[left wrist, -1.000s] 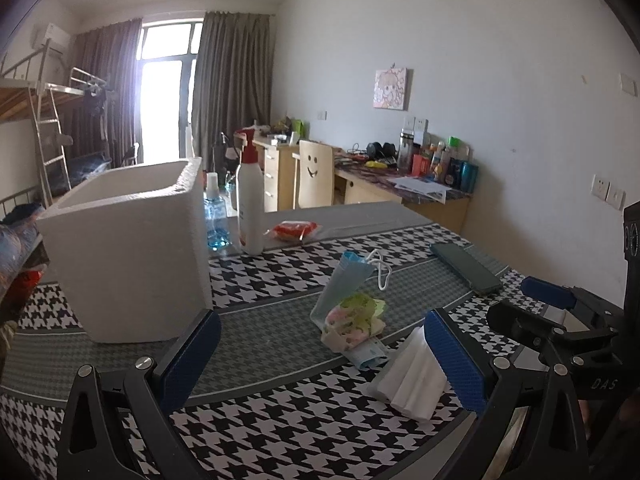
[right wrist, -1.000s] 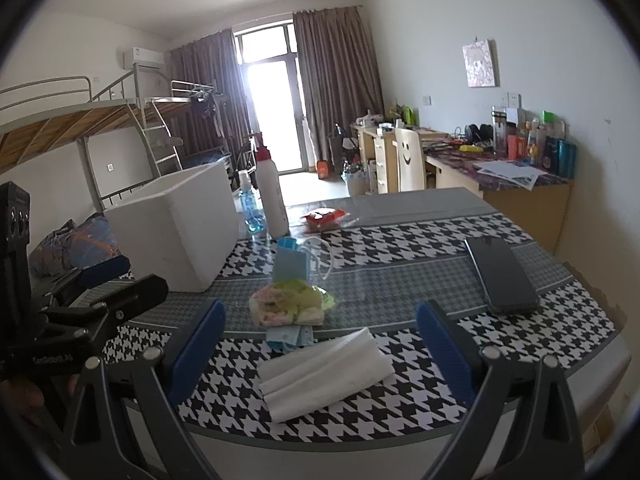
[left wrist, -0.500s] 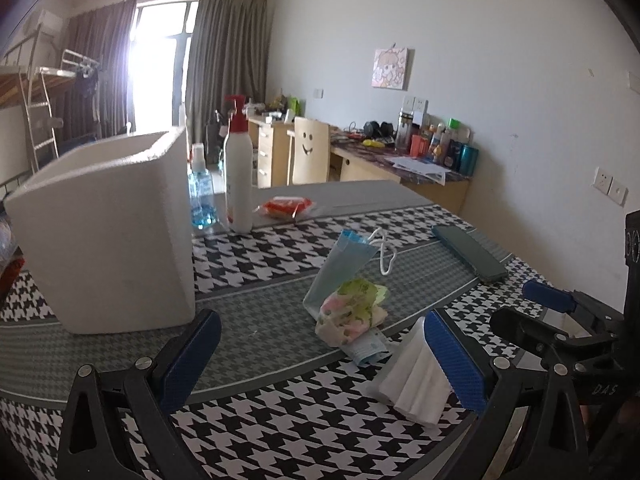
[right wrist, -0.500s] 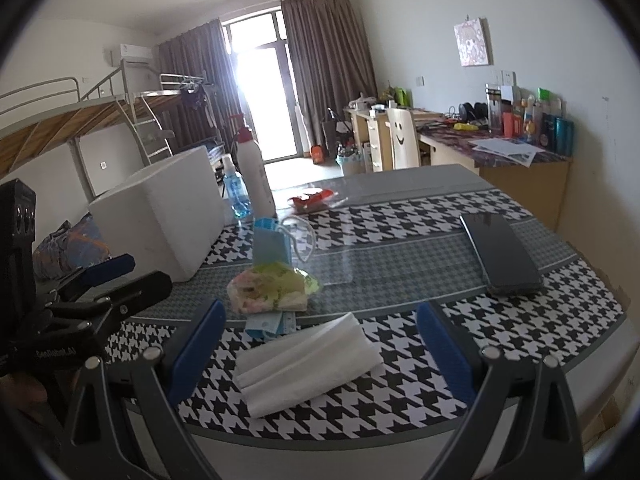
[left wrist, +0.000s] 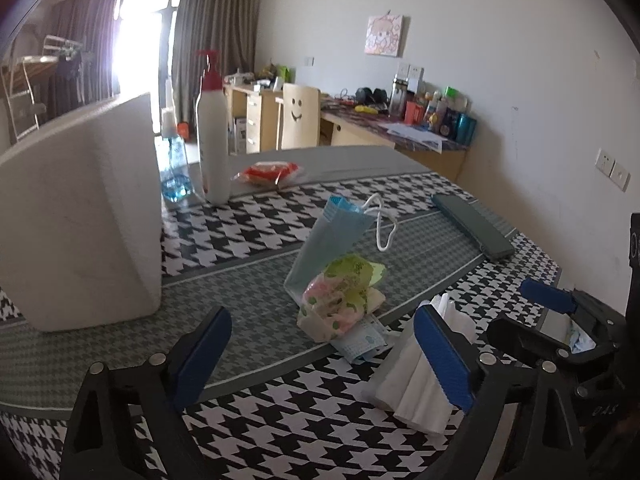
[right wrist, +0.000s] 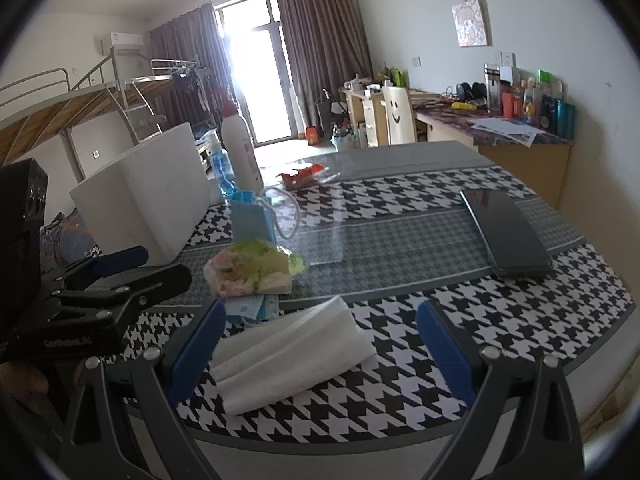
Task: Organize soft objects
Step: 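Move both grippers toward the wipes package and white tissue on the table, then close the left gripper on the pink-and-green wipes package, then close the right gripper on the white tissue while the left gripper lifts the wipes package, then carry the wipes package and white tissue over the white foam box with both grippers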
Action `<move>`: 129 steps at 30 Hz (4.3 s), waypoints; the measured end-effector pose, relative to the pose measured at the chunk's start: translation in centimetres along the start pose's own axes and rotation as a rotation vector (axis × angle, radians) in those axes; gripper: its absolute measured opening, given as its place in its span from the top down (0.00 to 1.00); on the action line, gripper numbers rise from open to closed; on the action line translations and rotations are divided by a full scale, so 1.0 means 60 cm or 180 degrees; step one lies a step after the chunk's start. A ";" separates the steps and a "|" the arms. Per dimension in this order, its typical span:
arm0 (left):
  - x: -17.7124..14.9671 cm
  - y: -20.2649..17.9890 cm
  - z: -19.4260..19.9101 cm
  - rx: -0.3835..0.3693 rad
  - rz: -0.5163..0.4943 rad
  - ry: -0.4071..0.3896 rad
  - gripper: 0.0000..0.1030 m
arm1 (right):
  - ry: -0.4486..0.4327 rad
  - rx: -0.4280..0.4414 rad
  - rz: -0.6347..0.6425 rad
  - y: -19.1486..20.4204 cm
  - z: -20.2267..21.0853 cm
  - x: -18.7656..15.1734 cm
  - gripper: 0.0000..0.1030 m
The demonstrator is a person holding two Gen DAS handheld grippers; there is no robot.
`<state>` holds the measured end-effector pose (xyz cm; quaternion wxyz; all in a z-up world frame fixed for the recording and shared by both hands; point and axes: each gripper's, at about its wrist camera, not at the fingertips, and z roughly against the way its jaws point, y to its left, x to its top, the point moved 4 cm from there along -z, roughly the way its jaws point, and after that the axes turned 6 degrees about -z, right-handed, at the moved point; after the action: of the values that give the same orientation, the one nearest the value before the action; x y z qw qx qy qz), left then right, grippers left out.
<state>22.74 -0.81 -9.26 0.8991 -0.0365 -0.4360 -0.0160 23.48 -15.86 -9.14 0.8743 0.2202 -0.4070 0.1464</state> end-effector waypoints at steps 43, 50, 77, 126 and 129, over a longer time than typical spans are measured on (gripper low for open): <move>-0.012 0.004 -0.100 -0.0132 0.0210 0.0461 0.61 | 0.0324 0.0014 -0.0060 -0.019 -0.047 -0.028 0.05; -0.008 -0.006 -0.091 -0.0167 0.0150 0.0380 0.71 | 0.0334 -0.0011 -0.0081 -0.023 -0.043 -0.033 0.05; -0.011 -0.003 0.008 -0.0256 0.0081 0.0017 0.73 | 0.0672 -0.0019 0.0070 0.014 -0.066 -0.056 0.33; -0.029 0.021 0.145 0.0100 0.0031 -0.0391 0.73 | 0.0029 0.0093 0.0229 0.084 0.060 0.001 0.88; -0.029 0.023 0.152 0.0125 0.0021 -0.0413 0.73 | 0.0005 0.0126 0.0239 0.089 0.060 0.005 0.88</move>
<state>14.58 1.27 -5.07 0.8695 -0.0213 -0.4935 -0.0020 19.01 -13.06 -5.47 0.8640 0.2220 -0.4114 0.1873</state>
